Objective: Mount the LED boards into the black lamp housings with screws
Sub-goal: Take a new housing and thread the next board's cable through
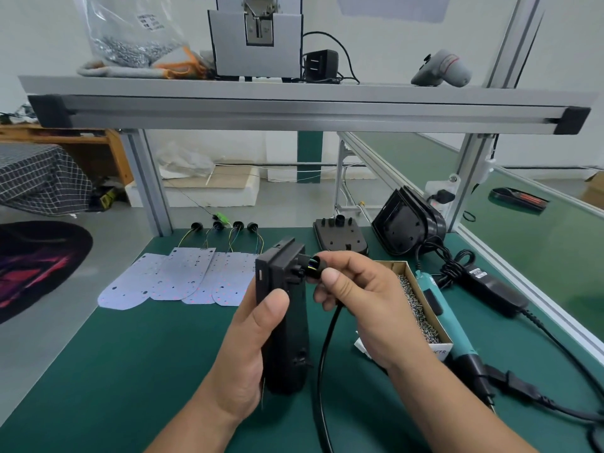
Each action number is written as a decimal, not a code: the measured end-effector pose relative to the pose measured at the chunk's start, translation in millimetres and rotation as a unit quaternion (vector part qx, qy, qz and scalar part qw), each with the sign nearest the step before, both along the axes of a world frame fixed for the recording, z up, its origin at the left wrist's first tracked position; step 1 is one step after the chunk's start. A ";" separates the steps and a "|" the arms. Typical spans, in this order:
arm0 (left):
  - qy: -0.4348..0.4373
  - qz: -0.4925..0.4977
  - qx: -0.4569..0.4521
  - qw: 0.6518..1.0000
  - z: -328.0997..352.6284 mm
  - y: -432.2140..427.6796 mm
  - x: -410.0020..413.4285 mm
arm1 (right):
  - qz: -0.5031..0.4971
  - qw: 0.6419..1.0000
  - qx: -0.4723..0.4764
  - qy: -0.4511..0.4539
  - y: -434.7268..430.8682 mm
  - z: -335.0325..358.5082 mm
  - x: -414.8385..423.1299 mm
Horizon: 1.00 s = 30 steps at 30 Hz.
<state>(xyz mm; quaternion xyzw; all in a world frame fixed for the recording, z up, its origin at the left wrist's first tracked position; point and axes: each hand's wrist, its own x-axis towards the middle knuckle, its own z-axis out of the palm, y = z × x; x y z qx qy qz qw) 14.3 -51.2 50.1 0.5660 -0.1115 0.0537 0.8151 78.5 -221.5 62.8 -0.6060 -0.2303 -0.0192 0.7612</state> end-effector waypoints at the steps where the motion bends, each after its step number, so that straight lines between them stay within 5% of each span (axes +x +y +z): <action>1: -0.008 -0.001 0.011 1.000 0.5 0.1 0.0 | -0.007 1.000 0.010 0.009 0.5 0.8 0.1; 8: -0.056 0.020 0.107 0.993 -2.0 3.0 0.7 | -0.014 1.000 0.011 0.016 -2.4 5.2 -1.5; 17: -0.049 0.023 0.115 0.992 -2.2 5.7 1.1 | -0.034 0.999 -0.007 0.000 -2.0 8.1 -6.7; 30: 0.065 -0.026 -0.008 0.998 2.8 0.2 -2.6 | -0.079 0.992 -0.064 -0.078 6.2 3.4 -14.9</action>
